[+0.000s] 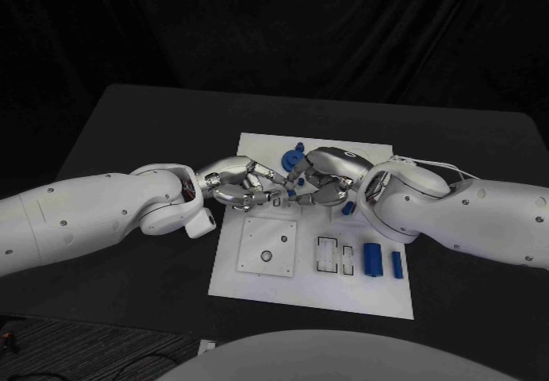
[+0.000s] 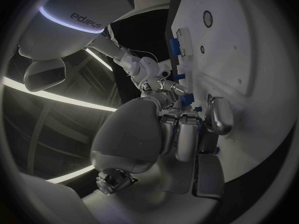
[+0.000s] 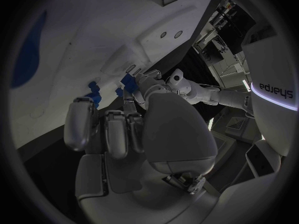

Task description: Assemble the parts on the task board

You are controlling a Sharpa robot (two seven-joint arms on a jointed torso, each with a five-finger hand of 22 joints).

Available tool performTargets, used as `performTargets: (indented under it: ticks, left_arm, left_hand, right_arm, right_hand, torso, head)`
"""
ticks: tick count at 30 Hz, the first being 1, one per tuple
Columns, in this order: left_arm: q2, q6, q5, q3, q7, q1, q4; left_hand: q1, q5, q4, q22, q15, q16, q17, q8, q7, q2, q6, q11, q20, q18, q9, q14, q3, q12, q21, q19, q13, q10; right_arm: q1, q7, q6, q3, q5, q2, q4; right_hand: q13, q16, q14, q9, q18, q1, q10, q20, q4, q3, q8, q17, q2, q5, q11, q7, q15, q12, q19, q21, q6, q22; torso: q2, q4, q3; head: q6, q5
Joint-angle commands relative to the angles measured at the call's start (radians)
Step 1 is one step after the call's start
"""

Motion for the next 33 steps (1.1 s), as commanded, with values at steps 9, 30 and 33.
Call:
performTargets:
  ticks: [9,30,33]
  left_arm:
    - [-0.007,0.008,0.007,0.001,0.021,0.0,0.004]
    - [-0.02,0.003,0.007,0.001,0.01,0.0,0.009]
    - [-0.018,0.003,0.007,0.001,0.01,0.0,0.008]
  left_hand:
    - [-0.002,0.002,0.001,-0.002,0.008,0.003,0.263,0.001,0.004,0.007,0.004,0.007,0.0,0.018,0.001,0.104,0.008,-0.003,-0.005,-0.009,0.255,0.09]
    - [-0.004,0.002,0.001,0.0,0.008,0.003,0.263,0.006,0.008,0.006,0.026,0.008,0.0,0.018,0.004,0.104,0.008,-0.002,-0.006,-0.008,0.256,0.093]
    - [-0.004,0.002,0.0,0.0,0.008,0.003,0.263,0.007,0.01,0.006,0.028,0.009,0.0,0.018,0.004,0.104,0.009,-0.002,-0.006,-0.008,0.256,0.092]
  right_arm:
    - [-0.004,-0.014,0.008,0.0,-0.006,-0.006,0.0]
    - [-0.015,0.015,-0.093,0.0,-0.006,-0.015,0.004]
    - [-0.015,0.016,-0.106,0.0,-0.006,-0.016,0.005]
  right_hand:
    - [0.248,-0.007,0.083,0.013,0.01,0.012,0.092,0.005,-0.009,0.008,0.002,0.185,0.01,0.012,0.007,-0.004,0.006,-0.007,-0.007,-0.012,0.006,0.178]
    - [0.247,-0.01,0.081,0.007,0.011,0.008,0.092,0.008,-0.007,0.011,-0.007,0.181,0.014,-0.013,0.012,0.001,0.01,-0.007,-0.011,-0.019,-0.002,0.177]
    - [0.248,-0.01,0.081,0.007,0.011,0.007,0.092,0.008,-0.007,0.011,-0.008,0.181,0.014,-0.014,0.012,0.001,0.011,-0.006,-0.01,-0.018,-0.002,0.177]
  torso:
    - [-0.001,0.0,-0.0005]
    - [0.0,-0.0009,-0.0007]
    - [0.0,-0.0008,-0.0004]
  head:
    - [0.0,0.002]
    - [0.0,0.007]
    - [0.0,0.008]
